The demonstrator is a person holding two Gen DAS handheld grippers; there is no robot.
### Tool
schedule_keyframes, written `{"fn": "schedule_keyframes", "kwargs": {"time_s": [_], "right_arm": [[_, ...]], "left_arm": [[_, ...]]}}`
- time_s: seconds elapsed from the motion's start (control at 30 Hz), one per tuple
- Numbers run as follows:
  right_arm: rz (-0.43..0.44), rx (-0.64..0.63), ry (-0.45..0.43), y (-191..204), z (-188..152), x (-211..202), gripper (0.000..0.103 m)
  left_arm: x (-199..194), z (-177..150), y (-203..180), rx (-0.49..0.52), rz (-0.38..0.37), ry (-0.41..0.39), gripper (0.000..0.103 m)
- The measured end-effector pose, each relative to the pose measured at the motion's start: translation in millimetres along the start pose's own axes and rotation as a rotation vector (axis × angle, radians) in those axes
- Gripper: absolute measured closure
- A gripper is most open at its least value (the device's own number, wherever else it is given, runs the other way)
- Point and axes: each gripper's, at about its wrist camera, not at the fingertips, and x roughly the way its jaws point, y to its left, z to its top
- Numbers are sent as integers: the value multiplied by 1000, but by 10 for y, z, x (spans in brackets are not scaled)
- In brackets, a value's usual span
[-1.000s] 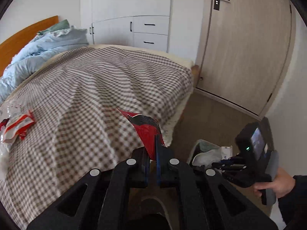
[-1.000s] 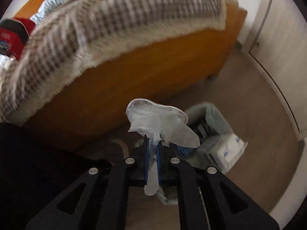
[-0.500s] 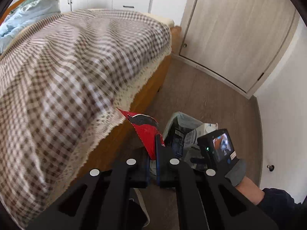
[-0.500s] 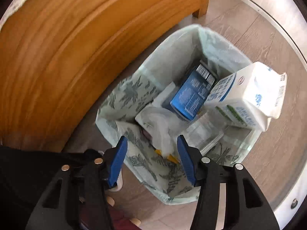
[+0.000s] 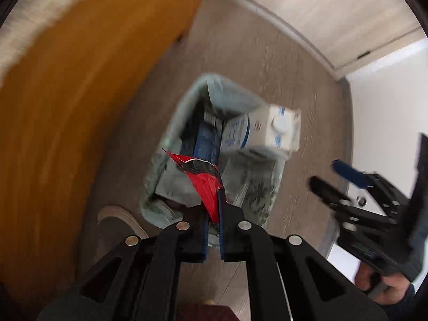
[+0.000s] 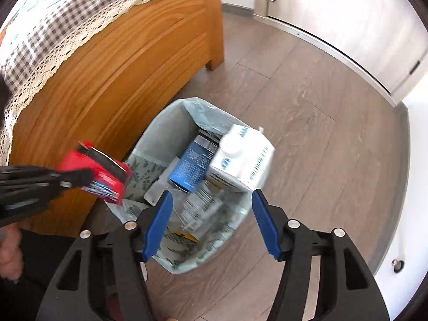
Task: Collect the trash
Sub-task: 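Carry the red bag and white plastic bag over to the floor bin, then open both grippers over the bin to drop the bags, then swing both tools back toward the bed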
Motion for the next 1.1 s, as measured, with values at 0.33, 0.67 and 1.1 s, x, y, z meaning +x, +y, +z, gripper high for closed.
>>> {"fn": "schedule_keyframes", "kwargs": {"time_s": [0.33, 0.67, 1.1], "right_arm": [[-29, -48, 54, 67, -86, 160, 43], [-16, -89, 71, 244, -98, 165, 43], [-92, -124, -84, 405, 50, -323, 43]], "left_arm": [[69, -67, -114, 79, 150, -43, 23], [15, -52, 40, 16, 187, -53, 23], [-968, -217, -131, 60, 235, -370, 19]]}}
